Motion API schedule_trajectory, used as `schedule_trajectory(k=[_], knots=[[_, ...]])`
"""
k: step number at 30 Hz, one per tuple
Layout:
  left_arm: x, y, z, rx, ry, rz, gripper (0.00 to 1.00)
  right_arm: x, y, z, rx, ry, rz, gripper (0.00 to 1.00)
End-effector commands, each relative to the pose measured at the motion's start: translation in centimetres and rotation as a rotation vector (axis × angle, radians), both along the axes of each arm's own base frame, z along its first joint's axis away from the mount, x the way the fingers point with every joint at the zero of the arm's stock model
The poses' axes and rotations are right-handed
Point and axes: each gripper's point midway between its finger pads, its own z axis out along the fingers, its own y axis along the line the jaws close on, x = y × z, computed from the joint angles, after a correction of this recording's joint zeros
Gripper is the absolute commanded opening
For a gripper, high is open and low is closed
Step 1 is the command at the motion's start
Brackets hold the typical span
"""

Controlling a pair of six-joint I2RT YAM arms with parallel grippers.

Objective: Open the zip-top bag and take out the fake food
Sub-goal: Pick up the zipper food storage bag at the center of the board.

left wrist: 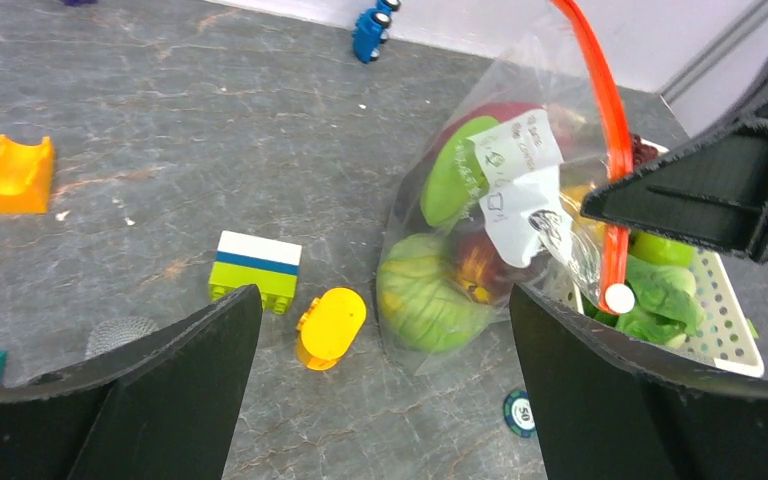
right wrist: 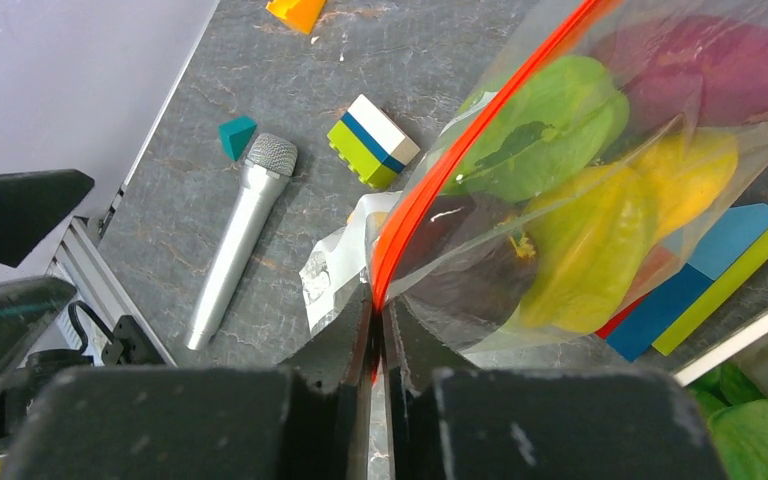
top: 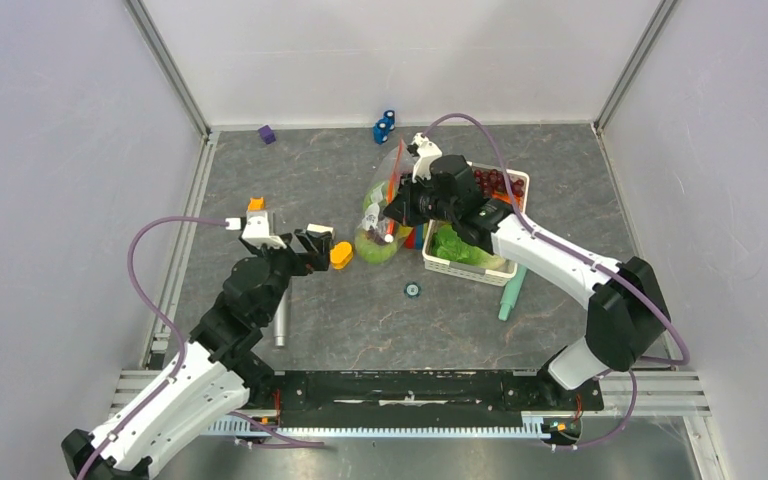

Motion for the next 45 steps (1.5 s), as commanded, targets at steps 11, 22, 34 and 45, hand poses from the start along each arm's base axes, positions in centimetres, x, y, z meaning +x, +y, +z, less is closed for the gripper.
schedule_trajectory(k=[11,22,34,45], knots=[[0.0,-6.5,-2.4,0.218,-0.127,-0.210,1.00,0.8,-0.9,2.6,-0.023,0.022,-0.002,0.35],[-1.0,-7.6,-3.9,0.366,-0.285,-0.246,1.00,-1.1,-1.2,1.4,-0.013,0.095,0.034,0.41],[-0.5,-9.5,-4.8,0.477,-0.339,-0.267,1.00,-2.1,-1.9,1.9,-0.016,0.097,0.037,0.33],[-0.4,-10.7,-5.3,0.526,-0.365,-0.299,1.00,-2.2,-2.6,2.9,-0.041,0.067,0.028,0.34]])
